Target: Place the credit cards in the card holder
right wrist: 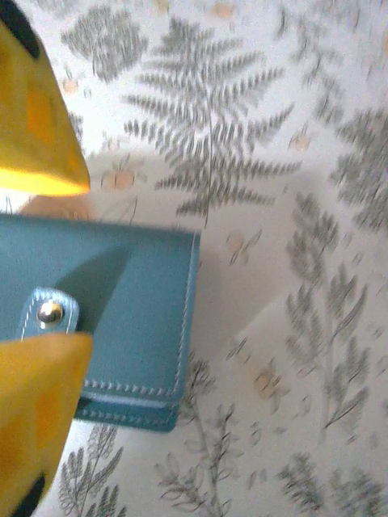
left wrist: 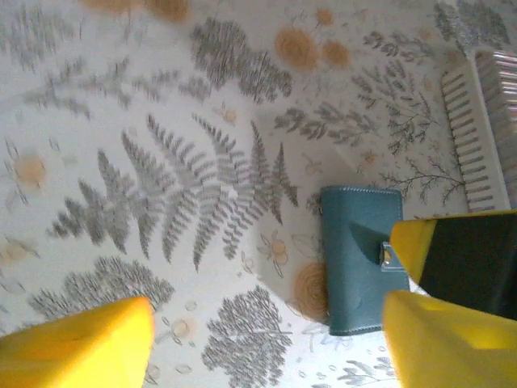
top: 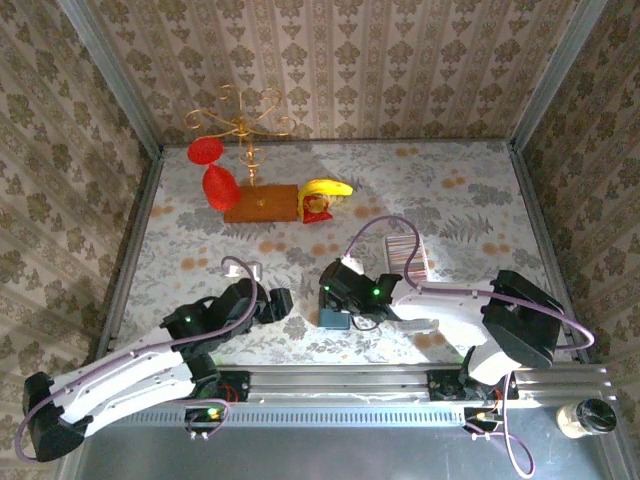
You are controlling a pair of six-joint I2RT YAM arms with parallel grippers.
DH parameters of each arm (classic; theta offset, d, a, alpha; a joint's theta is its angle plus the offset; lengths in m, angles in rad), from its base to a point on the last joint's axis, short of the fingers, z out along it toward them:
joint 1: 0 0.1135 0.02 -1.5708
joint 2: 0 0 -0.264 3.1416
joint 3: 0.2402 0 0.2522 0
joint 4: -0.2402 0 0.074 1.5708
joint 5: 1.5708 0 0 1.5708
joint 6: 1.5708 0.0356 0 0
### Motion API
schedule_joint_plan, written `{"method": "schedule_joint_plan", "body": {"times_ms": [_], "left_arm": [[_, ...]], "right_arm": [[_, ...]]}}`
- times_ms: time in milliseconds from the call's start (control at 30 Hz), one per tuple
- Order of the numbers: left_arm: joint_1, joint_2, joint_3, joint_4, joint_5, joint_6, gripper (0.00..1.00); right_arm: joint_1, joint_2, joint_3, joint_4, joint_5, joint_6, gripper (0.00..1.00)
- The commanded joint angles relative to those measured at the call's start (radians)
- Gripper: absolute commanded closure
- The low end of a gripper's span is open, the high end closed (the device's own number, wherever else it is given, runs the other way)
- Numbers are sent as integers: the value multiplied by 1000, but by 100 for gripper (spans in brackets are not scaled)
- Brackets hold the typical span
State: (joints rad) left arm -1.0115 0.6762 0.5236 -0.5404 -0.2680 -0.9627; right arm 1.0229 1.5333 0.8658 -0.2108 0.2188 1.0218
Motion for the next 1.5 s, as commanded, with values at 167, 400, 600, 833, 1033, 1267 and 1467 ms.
{"method": "schedule_joint_plan", "body": {"times_ms": [167,400,600,833,1033,1267,1467], "left_arm": [[67,25,142,-69,-111,163,0],[181,42,195,35,-225,405,0],[378,57,107,219,-366,517,0],[792,170,123,296,-166,571,0],[1005,228,-26,575,1,655,0],[1019,341,-141,762,2,785,0],[1016,480,-164,931,69,864,0]], "right_arm": [[-60,-289,-11,-11,117,-195,41],[-157,-605,-91,56,249,-641,32],[-334,-778,-225,237,258,-989,24],[-827,-702,-369,445,104,-951,11],[-1041,-499,-455,637,-41,-924,0],[-1047,-278,-466,785,-213,-953,0],[-1047,-227,-461,827,-285,-966,0]]}}
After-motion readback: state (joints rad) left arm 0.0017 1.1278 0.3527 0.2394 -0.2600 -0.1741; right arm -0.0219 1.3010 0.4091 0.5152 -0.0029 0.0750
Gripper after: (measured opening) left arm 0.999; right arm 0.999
